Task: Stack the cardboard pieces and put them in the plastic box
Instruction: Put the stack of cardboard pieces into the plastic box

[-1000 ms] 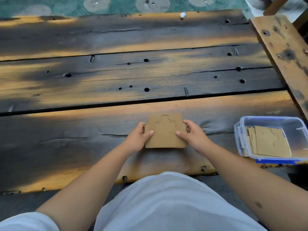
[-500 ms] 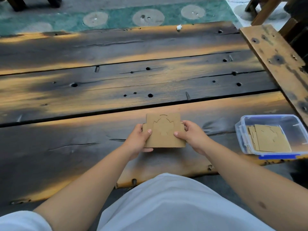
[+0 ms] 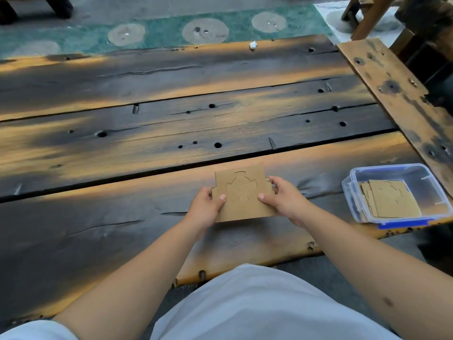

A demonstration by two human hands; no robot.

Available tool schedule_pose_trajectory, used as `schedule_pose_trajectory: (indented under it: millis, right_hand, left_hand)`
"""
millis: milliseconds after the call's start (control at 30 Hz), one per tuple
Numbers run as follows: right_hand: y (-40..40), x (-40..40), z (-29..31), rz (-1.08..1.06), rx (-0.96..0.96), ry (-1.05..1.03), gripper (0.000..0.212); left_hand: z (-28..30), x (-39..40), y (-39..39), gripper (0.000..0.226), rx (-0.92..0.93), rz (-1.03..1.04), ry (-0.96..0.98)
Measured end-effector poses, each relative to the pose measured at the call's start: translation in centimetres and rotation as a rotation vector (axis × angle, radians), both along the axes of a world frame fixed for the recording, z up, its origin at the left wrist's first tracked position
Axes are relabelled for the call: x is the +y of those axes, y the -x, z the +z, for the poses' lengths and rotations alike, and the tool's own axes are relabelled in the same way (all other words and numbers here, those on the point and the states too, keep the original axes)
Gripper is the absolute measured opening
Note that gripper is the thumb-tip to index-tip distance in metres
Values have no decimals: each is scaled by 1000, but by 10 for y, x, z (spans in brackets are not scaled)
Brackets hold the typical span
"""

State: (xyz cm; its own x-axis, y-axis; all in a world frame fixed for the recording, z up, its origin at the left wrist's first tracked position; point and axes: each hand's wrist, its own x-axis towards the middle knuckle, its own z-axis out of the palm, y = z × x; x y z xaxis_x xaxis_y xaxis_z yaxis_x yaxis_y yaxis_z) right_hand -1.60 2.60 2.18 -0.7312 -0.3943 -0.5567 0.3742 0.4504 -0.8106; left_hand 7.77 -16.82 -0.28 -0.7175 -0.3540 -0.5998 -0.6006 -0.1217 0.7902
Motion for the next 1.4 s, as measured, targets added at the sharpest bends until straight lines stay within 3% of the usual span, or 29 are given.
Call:
schedule_pose_trajectory:
  millis: [367, 600, 967, 1400]
  right_hand:
    - [-1, 38, -11, -98, 68, -134, 28]
    - [24, 84, -12, -164, 85, -166, 31]
    - [106, 260, -21, -208, 101, -259, 15]
    - [168, 395, -42, -221, 47, -372, 14]
  left_hand:
    - [-5, 29, 18, 6, -7, -124, 59]
    - [-3, 79, 50, 8, -37, -159, 128]
    - [-9, 257, 142, 8, -77, -206, 146]
    - [-23, 390, 208, 35, -94, -375, 418]
